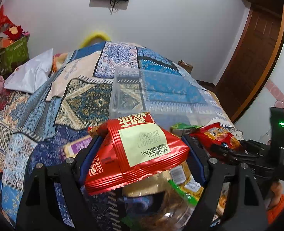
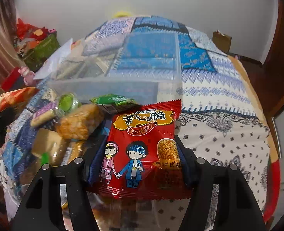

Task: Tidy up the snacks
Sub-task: 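Lift both red bags into the clear box and open both grippers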

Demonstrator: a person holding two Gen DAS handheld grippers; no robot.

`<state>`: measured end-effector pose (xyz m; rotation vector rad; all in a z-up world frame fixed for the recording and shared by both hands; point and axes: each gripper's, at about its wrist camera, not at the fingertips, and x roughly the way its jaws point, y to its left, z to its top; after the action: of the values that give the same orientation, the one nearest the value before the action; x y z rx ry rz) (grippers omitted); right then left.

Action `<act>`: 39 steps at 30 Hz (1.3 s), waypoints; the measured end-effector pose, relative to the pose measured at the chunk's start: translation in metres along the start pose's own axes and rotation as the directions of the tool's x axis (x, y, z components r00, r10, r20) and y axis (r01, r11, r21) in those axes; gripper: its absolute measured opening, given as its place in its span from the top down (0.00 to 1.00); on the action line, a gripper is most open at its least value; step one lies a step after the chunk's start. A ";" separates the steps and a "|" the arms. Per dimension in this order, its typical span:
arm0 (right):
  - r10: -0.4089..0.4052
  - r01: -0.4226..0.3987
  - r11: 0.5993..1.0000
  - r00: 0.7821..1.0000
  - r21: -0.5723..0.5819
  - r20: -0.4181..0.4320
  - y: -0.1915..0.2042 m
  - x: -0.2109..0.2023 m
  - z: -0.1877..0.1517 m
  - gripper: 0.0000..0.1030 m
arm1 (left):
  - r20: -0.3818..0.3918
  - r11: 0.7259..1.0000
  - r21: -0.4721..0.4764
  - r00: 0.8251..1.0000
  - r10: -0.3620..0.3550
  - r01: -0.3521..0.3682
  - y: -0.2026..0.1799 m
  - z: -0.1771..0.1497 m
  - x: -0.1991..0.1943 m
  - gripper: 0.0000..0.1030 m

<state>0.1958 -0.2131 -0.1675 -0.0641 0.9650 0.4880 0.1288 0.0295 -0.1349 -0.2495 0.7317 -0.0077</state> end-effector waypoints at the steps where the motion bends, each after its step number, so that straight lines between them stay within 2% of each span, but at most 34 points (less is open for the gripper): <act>1: 0.003 -0.003 1.000 1.000 0.002 0.013 0.001 -0.005 0.001 0.40 | -0.001 1.000 0.006 1.000 0.008 -0.008 -0.002 0.004 0.000 0.21; 9: 0.030 -0.030 1.000 0.987 -0.004 0.160 0.008 -0.041 0.031 0.40 | 0.035 1.000 0.026 0.999 -0.002 0.001 -0.011 0.043 0.012 0.21; 16: 0.051 -0.051 0.999 0.979 -0.004 0.198 0.007 -0.029 0.063 0.40 | 0.040 0.997 0.077 0.999 0.008 -0.011 -0.023 0.074 0.037 0.20; 25: 0.061 -0.060 0.998 0.987 -0.009 0.146 0.000 0.012 0.096 0.40 | -0.051 0.996 0.085 0.998 0.022 -0.018 -0.023 0.094 0.098 0.20; 32: 0.049 -0.048 0.999 0.996 -0.025 0.073 -0.002 0.048 0.105 0.40 | -0.133 0.996 0.091 0.990 0.039 -0.027 -0.021 0.092 0.142 0.20; 39: 0.044 -0.043 0.998 0.999 -0.042 0.016 -0.002 0.072 0.105 0.40 | -0.161 0.992 0.116 0.985 0.059 -0.041 -0.019 0.090 0.166 0.20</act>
<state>0.3123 -0.1605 -0.1650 -0.0762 0.9413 0.5478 0.3139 0.0155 -0.1760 -0.1237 0.8989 -0.0217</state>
